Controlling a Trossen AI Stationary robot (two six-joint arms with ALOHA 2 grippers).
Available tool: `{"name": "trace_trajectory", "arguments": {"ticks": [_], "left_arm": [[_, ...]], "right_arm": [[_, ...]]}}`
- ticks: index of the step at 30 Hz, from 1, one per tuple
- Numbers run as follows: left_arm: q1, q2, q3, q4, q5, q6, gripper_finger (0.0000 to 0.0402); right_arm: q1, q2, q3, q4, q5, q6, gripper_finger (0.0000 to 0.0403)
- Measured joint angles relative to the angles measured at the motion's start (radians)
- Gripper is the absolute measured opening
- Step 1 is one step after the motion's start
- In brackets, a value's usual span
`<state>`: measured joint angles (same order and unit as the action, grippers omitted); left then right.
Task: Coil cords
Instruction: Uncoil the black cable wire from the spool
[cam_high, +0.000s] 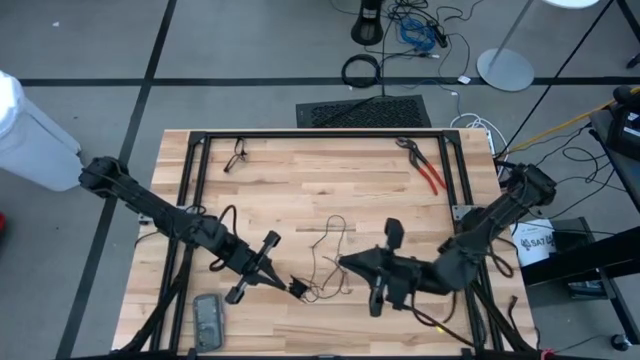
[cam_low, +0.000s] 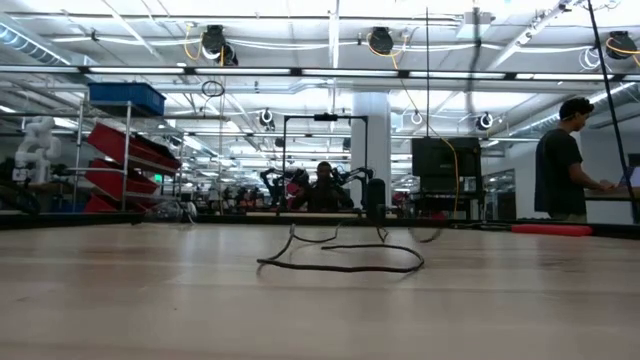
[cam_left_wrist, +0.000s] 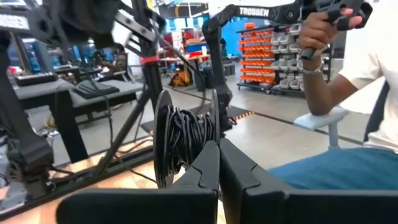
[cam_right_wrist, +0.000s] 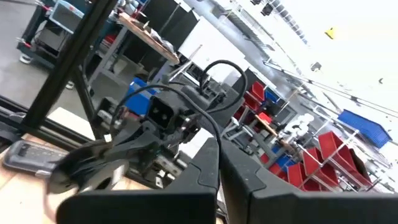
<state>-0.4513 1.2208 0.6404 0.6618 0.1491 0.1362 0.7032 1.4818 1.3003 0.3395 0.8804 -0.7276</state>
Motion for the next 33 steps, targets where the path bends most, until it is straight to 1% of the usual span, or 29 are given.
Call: {"name": "trace_trajectory", "arguments": {"ticks": [3, 10, 19, 24, 27, 33], "left_arm": [[0.009, -0.023, 0.0, 0.003, 0.0, 0.0, 0.0], [0.006, -0.109, 0.0, 0.003, 0.0, 0.0, 0.0], [-0.066, -0.226, 0.0, 0.008, 0.0, 0.005, 0.0], [-0.111, -0.25, 0.0, 0.021, -0.005, 0.066, 0.0], [-0.124, -0.256, 0.0, 0.063, -0.033, 0.109, 0.0], [-0.125, -0.279, 0.0, 0.161, -0.048, 0.166, 0.0]], "right_arm": [[0.037, -0.01, 0.0, 0.0, 0.038, -0.003, 0.0], [0.079, -0.016, 0.0, -0.02, 0.04, 0.007, 0.0], [0.069, -0.016, 0.0, -0.17, 0.036, 0.131, 0.0], [0.042, -0.016, 0.0, -0.258, 0.02, 0.23, 0.0], [0.014, -0.016, 0.0, -0.322, -0.066, 0.285, 0.0], [-0.091, -0.016, 0.001, -0.464, -0.324, 0.47, 0.0]]}}
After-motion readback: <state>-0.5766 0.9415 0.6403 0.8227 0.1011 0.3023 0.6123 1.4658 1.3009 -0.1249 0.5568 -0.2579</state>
